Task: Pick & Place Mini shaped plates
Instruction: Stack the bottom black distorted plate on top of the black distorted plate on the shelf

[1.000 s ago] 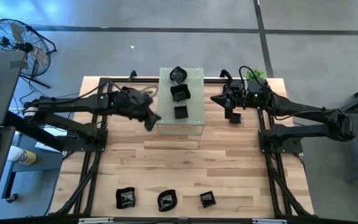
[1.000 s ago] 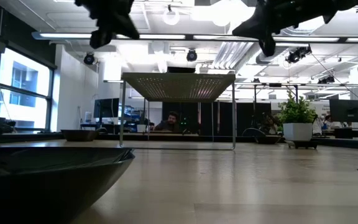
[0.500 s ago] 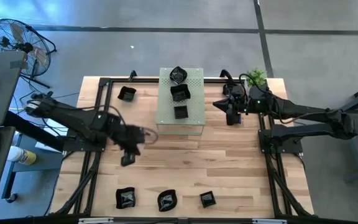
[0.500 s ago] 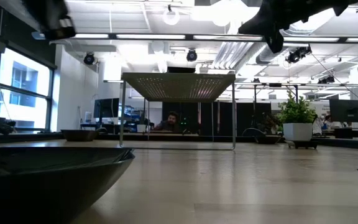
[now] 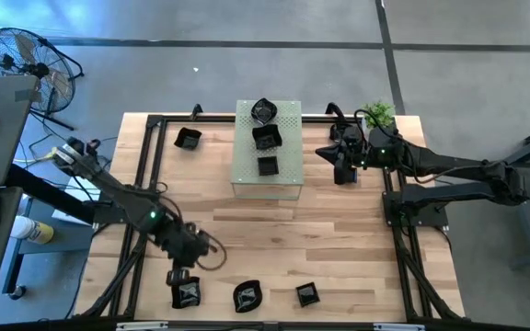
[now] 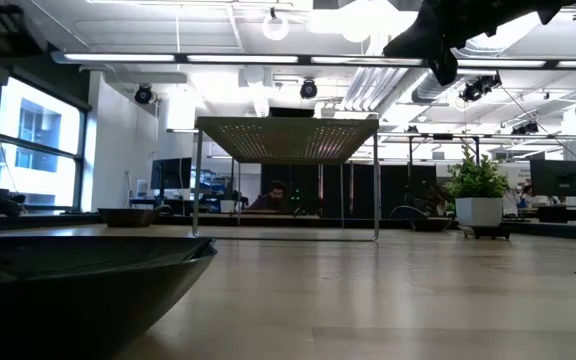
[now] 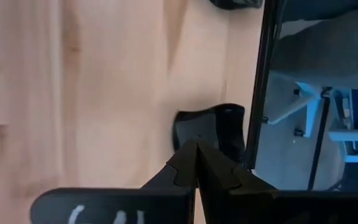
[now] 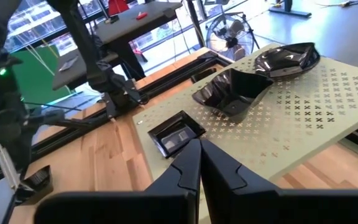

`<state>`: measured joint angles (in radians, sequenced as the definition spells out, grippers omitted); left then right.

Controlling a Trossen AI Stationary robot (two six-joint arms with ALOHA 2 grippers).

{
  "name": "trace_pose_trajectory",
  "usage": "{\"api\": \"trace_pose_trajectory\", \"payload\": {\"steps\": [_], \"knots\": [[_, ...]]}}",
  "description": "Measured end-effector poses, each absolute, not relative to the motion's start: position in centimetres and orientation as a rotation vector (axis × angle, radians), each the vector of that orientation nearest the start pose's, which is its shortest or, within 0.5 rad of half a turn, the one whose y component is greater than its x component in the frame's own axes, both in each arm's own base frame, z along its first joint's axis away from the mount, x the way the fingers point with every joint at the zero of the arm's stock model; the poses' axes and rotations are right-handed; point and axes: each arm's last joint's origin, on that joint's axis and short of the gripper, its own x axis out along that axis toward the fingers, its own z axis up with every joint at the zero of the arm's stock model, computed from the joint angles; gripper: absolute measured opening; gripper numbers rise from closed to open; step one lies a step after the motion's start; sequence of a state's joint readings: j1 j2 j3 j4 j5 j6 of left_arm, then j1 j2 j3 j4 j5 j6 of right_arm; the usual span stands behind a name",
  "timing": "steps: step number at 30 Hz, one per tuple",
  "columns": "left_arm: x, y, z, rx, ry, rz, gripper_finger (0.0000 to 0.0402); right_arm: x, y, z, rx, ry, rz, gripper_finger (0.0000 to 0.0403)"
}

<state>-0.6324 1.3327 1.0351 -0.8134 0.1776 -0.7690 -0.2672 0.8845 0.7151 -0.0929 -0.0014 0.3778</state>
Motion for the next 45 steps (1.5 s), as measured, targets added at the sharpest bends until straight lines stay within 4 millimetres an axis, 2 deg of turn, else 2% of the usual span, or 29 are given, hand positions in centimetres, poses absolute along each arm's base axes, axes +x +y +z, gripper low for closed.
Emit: {"api": "trace_pose_trajectory", "payload": {"steps": [6, 12, 15, 21, 25, 31, 45], "knots": [[20.2, -17.6, 24.5, -0.429, 1.357, -0.262, 0.0003, 19.1, -5.2, 30.0, 0.403, 0.208, -0.313, 0.0003], [20.1, -18.5, 23.9, -0.451, 1.374, -0.253, 0.0012, 19.1, -5.2, 30.0, 0.391, 0.21, -0.312, 0.0005], [20.3, -18.5, 23.6, -0.438, 1.378, -0.225, 0.0043, 19.1, -5.2, 30.0, 0.388, 0.21, -0.311, 0.0002], [20.6, -18.8, 22.3, -0.477, 1.436, -0.107, 0.0131, 19.1, -5.2, 30.0, 0.388, 0.21, -0.311, 0.0006], [21.0, -19.1, 21.2, -0.472, 1.472, -0.087, 0.0161, 19.1, -5.2, 30.0, 0.384, 0.211, -0.311, 0.0003], [21.3, -19.5, 20.2, -0.458, 1.51, -0.081, 0.0165, 19.1, -5.2, 30.0, 0.377, 0.212, -0.309, 0.0005], [21.2, -19.6, 20.2, -0.464, 1.537, -0.129, 0.0166, 19.1, -5.2, 30.0, 0.363, 0.214, -0.306, 0.0006]]}}
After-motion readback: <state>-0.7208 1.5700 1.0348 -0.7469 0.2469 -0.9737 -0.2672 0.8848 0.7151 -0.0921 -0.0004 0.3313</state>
